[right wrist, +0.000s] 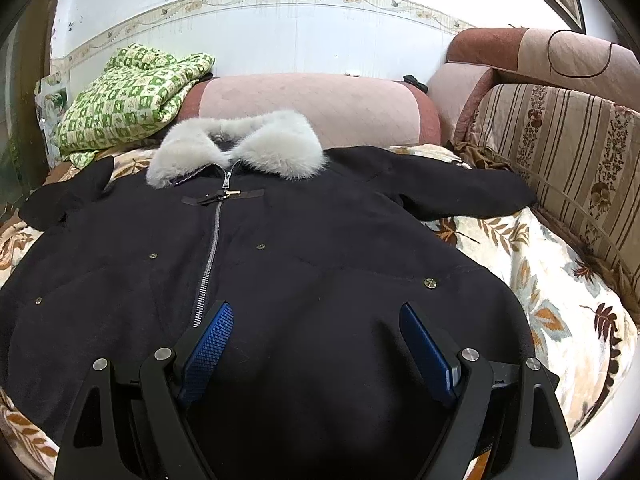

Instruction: Fold large clothes

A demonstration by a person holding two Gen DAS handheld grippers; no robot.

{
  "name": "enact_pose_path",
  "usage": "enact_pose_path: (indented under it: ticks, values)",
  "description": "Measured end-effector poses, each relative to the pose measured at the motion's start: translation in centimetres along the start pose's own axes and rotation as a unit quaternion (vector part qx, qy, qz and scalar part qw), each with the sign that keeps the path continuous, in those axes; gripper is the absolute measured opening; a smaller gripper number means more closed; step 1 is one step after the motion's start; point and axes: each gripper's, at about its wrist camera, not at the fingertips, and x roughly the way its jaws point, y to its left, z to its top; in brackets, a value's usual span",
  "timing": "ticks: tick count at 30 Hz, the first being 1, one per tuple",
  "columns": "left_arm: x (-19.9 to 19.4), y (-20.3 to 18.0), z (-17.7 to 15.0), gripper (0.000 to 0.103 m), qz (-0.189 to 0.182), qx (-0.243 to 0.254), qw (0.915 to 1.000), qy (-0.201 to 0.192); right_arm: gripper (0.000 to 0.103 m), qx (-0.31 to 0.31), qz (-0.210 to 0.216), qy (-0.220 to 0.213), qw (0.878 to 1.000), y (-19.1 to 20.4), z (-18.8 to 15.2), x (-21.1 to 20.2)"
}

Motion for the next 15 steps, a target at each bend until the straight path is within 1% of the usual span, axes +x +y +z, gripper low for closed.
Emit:
enact_pose_path:
  ticks: [2,3,5,6,8,11,15]
  values:
    - [0.1,-1.1,-0.2,0.083,-0.02,0.008,0.9997,0.014,0.088,0.004,0.002,-0.002,1.0,-0.1,0.1,-0.1]
    - [0.0,-1.7,-0.3,0.083,-0.024,0.015,0.9995,0.016,0.088,0.006,0.002,-0.002,1.0,-0.2,0.1,-0.2]
    - [-0.1,-3.0,-0.5,0.083,-0.018,0.035,0.9991,0.015,0.088,0.01,0.003,-0.003,1.0,-0.3,0.1,-0.3]
    - [-0.5,-3.3,-1.4,0.083,-0.029,0.038,0.9985,0.025,0.088,0.011,0.002,-0.004,1.0,-0.4,0.1,-0.3]
    - [-0.7,-4.5,-1.8,0.083,-0.013,0.062,0.9979,0.016,0.088,0.012,0.002,-0.005,1.0,-0.4,0.1,-0.4]
    - [-0.9,-5.7,-1.7,0.083,0.008,0.086,0.9956,0.034,0.088,0.013,0.002,-0.007,1.0,-0.4,0.1,-0.5]
    - [-0.9,-6.3,-1.8,0.083,0.003,0.095,0.9947,0.041,0.088,0.013,-0.001,-0.005,1.0,-0.4,0.0,-0.5]
